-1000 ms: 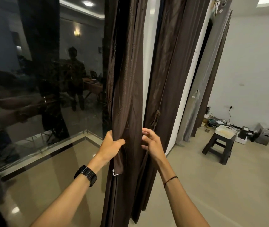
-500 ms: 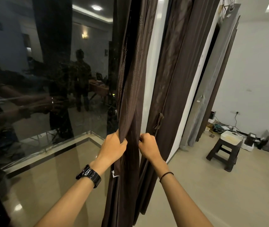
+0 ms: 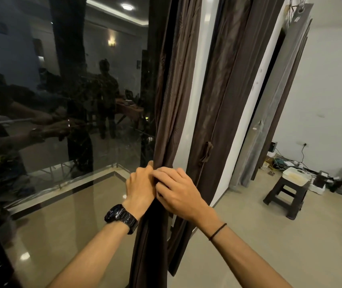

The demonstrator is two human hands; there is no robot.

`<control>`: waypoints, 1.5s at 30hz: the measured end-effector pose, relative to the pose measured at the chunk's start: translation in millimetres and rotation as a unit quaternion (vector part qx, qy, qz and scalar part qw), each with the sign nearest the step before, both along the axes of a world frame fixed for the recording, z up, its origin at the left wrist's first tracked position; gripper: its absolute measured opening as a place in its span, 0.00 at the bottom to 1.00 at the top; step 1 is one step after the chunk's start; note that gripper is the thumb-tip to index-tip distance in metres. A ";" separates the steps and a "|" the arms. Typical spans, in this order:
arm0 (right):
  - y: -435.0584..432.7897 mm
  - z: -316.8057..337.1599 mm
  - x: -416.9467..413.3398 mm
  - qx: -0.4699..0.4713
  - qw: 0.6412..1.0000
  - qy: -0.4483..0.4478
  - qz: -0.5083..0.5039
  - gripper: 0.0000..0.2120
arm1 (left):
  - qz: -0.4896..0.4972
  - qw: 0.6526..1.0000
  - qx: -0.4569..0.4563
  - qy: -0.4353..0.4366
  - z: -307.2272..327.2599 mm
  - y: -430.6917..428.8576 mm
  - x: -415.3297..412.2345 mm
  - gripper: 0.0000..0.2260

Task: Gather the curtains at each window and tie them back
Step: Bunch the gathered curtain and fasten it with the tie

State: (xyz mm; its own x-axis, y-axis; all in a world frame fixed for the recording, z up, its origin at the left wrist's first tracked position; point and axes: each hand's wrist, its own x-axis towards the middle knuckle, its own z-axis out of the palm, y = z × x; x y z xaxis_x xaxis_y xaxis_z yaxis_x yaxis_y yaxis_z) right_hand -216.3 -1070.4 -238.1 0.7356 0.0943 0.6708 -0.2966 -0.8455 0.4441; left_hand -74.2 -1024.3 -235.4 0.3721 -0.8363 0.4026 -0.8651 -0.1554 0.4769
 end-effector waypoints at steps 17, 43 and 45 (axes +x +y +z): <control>-24.4 28.0 8.2 0.535 0.821 -0.201 0.015 0.10 | -0.282 0.940 -0.053 0.186 2.2 33.6 16.5 0.24; -19.3 38.7 -13.8 0.705 0.677 -0.174 0.125 0.09 | -0.120 0.965 -0.204 0.117 -15.8 -20.1 -16.7 0.03; -22.0 37.2 -18.7 0.668 0.719 -0.160 0.103 0.02 | -0.107 0.955 -0.211 0.178 -19.4 -23.2 -16.6 0.09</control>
